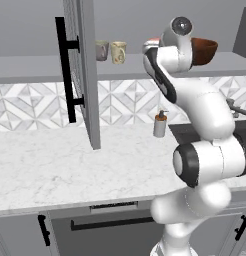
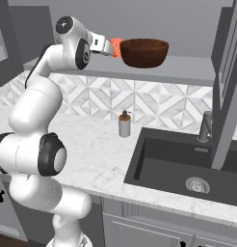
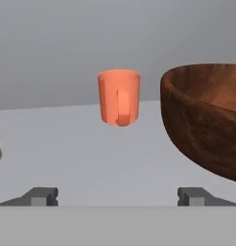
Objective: Gather all objects into one cabinet and sort the glasses and bowls to opposite sides.
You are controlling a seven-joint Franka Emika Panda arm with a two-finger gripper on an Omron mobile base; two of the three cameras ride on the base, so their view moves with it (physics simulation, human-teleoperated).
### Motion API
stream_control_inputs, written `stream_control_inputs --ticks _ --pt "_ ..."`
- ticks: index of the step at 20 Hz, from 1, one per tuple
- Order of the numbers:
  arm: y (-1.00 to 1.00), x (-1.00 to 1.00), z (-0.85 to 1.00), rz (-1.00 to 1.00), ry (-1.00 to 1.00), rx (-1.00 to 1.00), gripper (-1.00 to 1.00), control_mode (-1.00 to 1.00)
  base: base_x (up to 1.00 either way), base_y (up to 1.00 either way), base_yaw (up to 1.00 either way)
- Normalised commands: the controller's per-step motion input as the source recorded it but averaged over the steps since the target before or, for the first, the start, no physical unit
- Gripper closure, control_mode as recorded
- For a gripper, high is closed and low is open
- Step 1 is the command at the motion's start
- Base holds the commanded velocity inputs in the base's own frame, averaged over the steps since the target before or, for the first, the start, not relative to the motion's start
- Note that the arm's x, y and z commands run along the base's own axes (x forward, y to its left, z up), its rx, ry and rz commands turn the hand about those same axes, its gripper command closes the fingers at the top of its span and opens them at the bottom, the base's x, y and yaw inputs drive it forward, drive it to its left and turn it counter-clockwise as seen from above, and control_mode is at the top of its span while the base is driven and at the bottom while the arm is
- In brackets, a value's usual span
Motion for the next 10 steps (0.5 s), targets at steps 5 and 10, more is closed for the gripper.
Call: stream_control_inputs --ticks 5,10 --pt "-0.17 0.51 -0.14 -0.03 0.02 0.02 -1.0 -1.0 0.0 0.0 0.0" --pt "-0.07 0.66 -0.21 -0.03 0.03 0.06 -1.0 -1.0 0.0 0.0 0.0"
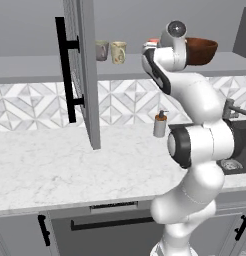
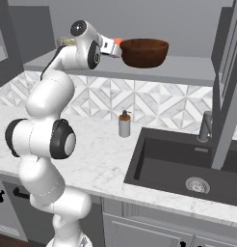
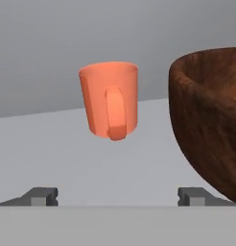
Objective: Gather all objects into one cabinet and sort the glasses and bowls to opposite sides.
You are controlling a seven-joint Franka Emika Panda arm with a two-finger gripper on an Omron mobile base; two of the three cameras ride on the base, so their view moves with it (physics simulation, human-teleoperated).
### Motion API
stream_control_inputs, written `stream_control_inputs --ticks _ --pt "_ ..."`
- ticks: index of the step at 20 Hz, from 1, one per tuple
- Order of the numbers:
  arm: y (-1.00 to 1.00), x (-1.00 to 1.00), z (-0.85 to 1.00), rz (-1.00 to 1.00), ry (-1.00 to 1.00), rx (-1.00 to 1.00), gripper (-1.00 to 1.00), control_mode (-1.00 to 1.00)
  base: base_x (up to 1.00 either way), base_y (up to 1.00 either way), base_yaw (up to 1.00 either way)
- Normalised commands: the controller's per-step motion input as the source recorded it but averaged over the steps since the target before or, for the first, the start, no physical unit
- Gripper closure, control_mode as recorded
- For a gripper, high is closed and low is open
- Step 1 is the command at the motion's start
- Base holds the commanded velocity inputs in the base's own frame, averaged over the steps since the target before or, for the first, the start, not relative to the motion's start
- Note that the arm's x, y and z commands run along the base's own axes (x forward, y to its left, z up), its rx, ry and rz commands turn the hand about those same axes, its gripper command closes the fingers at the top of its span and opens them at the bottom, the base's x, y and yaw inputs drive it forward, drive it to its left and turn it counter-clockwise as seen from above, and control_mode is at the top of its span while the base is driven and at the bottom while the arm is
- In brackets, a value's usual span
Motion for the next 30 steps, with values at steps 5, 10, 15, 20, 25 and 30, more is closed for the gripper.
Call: stream_control_inputs --ticks 5,10,15,20,25,30 --pt "0.0 0.57 -0.01 -0.06 0.0 0.07 -1.0 -1.0 0.0 0.0 0.0" --pt "-0.06 0.46 0.0 -0.06 0.0 0.11 -1.0 -1.0 0.0 0.0 0.0" --pt "-0.01 0.12 0.0 -0.02 0.0 0.05 -1.0 -1.0 0.0 0.0 0.0" --pt "-0.08 0.01 -0.07 0.0 0.0 0.02 -1.0 -1.0 0.0 0.0 0.0" --pt "-0.05 0.14 -0.03 0.0 -0.04 0.0 -1.0 -1.0 0.0 0.0 0.0" --pt "0.0 0.15 -0.14 0.0 -0.05 0.0 1.0 -1.0 0.0 0.0 0.0"
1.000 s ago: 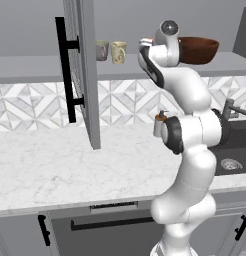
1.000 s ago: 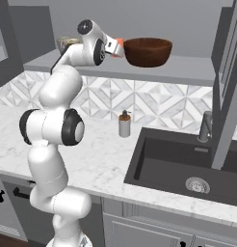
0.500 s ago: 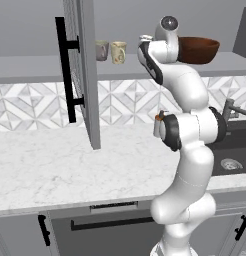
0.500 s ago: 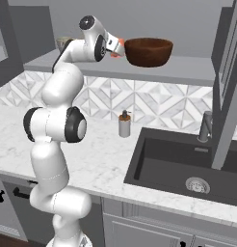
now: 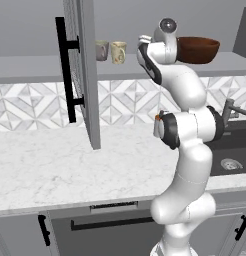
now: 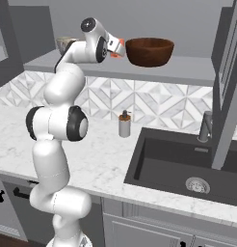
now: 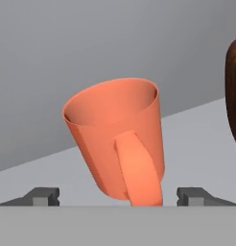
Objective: Gather all objects into one cabinet and sort the glasses and bowls to opposite sides.
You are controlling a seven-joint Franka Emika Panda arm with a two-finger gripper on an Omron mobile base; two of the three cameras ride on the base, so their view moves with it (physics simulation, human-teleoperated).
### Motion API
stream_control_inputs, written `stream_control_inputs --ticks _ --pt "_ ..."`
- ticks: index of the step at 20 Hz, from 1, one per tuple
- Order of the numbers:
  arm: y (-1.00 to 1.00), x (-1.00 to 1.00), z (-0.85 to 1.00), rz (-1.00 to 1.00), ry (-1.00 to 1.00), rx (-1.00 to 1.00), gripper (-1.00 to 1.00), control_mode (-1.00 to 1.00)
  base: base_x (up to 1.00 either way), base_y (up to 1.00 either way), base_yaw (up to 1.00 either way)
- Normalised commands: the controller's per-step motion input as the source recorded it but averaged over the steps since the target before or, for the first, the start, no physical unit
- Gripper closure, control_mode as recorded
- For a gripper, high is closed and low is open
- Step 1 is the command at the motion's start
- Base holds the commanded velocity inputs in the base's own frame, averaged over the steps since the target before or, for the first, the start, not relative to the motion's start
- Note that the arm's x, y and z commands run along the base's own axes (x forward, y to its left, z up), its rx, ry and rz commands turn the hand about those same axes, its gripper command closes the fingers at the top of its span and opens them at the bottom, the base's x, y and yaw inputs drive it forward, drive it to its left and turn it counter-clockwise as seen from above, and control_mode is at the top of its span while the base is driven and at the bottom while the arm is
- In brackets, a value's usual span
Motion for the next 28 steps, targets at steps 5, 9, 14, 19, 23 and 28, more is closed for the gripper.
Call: stream_control_inputs --ticks 5,9,14,19,23,28 --pt "0.0 0.04 -0.08 0.0 -0.04 0.0 1.0 -1.0 0.0 0.0 0.0" --pt "0.0 0.02 -0.02 0.0 -0.05 0.0 1.0 -1.0 0.0 0.0 0.0" --pt "0.0 0.0 0.0 0.0 -0.08 0.0 1.0 -1.0 0.0 0.0 0.0" --pt "0.25 -0.59 -0.04 0.01 -0.05 0.0 1.0 -1.0 0.0 0.0 0.0" --pt "0.44 -0.48 -0.01 0.04 0.0 0.0 1.0 -1.0 0.0 0.0 0.0" --pt "0.36 -0.2 0.0 0.06 0.0 0.0 1.0 -1.0 0.0 0.0 0.0"
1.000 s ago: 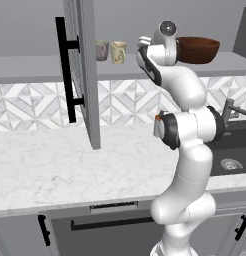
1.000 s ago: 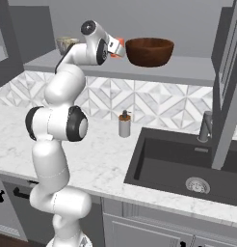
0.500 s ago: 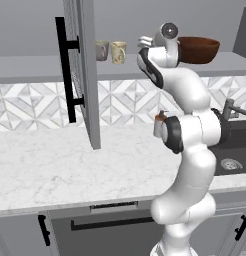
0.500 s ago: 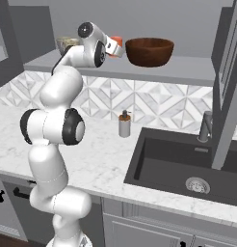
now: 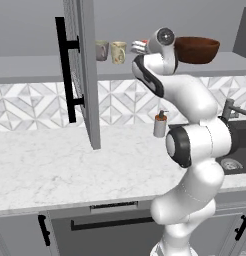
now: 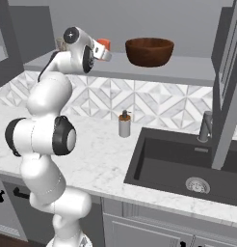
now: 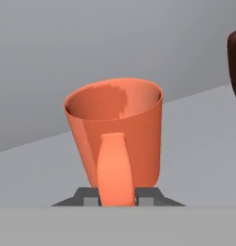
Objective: Gather all objects into one cabinet and sort the glasses and bowls to opposite sides.
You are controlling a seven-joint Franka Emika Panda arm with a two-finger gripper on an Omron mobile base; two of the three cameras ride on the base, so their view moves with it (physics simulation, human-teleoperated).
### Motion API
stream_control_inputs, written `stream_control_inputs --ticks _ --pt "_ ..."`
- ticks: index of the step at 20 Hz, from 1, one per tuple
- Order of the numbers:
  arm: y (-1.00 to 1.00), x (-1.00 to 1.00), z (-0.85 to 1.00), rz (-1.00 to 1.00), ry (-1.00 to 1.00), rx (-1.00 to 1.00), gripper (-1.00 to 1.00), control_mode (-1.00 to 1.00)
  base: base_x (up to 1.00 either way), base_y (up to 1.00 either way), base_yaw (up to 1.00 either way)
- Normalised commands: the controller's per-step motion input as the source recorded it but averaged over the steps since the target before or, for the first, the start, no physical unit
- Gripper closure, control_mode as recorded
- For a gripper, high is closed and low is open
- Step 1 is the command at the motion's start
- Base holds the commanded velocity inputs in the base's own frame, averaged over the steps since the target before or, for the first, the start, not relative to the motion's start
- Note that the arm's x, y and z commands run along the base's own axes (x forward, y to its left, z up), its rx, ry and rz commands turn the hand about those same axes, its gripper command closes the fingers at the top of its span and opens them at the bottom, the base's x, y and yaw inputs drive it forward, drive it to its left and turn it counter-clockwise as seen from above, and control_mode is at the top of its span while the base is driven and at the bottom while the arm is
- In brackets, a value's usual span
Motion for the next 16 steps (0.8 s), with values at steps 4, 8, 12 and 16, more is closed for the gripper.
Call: stream_control_inputs --ticks 4,8,12,16 --pt "0.33 0.0 0.0 0.03 0.0 0.0 1.0 -1.0 0.0 0.0 0.0" --pt "0.54 0.0 0.01 0.03 0.0 0.0 1.0 -1.0 0.0 0.0 0.0" --pt "0.5 0.0 0.0 0.03 0.0 0.0 1.0 -1.0 0.0 0.0 0.0" --pt "0.33 0.03 0.0 0.04 0.0 0.0 1.0 -1.0 0.0 0.0 0.0"
